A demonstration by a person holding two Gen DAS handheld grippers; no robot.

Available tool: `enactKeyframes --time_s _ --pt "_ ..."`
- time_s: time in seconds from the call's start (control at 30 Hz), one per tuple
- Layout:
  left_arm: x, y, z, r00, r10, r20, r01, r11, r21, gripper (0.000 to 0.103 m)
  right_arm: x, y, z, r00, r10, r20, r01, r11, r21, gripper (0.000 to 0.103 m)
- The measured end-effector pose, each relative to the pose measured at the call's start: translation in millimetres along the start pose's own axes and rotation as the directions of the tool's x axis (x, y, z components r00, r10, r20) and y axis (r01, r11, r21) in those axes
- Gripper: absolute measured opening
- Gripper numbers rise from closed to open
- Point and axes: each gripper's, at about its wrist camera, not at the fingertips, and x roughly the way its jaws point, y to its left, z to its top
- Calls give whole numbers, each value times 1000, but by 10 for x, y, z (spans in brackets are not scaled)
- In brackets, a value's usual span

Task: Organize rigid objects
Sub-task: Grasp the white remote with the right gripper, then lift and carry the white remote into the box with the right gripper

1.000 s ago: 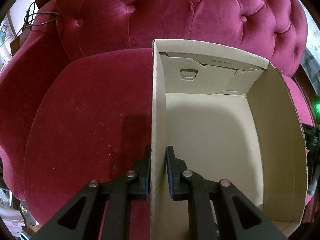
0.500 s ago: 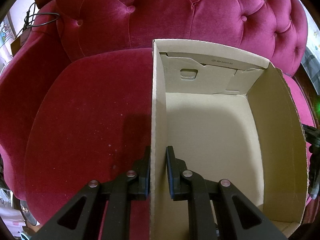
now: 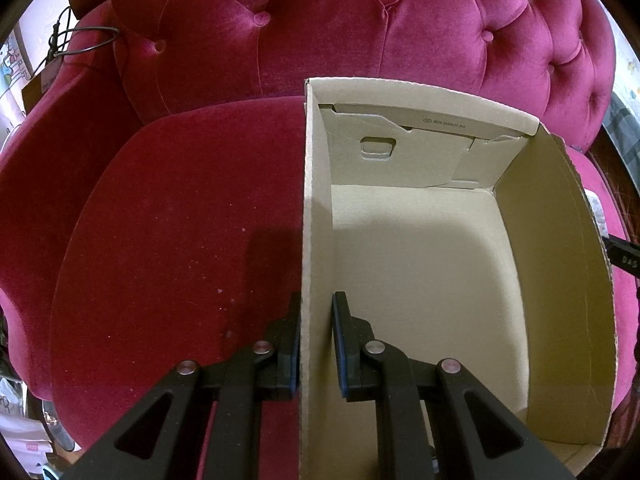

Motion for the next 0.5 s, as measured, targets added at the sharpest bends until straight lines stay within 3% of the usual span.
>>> enactKeyframes --time_s 0.5 --pt "4 2 -12 1000 1 2 -1 1000 -1 15 -463 252 76 999 9 37 -8 999 -45 49"
